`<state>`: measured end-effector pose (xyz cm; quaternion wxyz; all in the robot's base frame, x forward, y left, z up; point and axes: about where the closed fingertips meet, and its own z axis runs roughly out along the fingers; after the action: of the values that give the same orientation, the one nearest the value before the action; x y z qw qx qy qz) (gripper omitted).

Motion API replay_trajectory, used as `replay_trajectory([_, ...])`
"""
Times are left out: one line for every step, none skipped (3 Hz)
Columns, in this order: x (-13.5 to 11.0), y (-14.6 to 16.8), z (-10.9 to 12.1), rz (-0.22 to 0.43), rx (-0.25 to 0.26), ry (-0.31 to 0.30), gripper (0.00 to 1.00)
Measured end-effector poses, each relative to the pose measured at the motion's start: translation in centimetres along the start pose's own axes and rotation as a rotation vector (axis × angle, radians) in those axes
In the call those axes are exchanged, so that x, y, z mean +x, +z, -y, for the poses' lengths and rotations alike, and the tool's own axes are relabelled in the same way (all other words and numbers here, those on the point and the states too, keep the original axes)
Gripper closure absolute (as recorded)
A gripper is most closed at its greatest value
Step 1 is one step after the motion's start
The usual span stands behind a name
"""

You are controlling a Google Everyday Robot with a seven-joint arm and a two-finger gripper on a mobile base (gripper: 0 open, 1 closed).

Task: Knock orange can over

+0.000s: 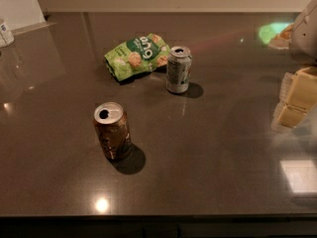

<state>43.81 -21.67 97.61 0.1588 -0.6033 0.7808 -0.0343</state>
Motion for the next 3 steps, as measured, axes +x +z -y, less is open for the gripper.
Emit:
replay_trajectory([0.0,0.0,0.0,0.000,0.001,0.000,0.00])
replay_trajectory([-1.8,0.9,-1.2,0.053,-0.010,-0.029,0.00])
replay_trajectory([-5.2,2.9,-2.8,0.152,-0.033,-0.053,0.00])
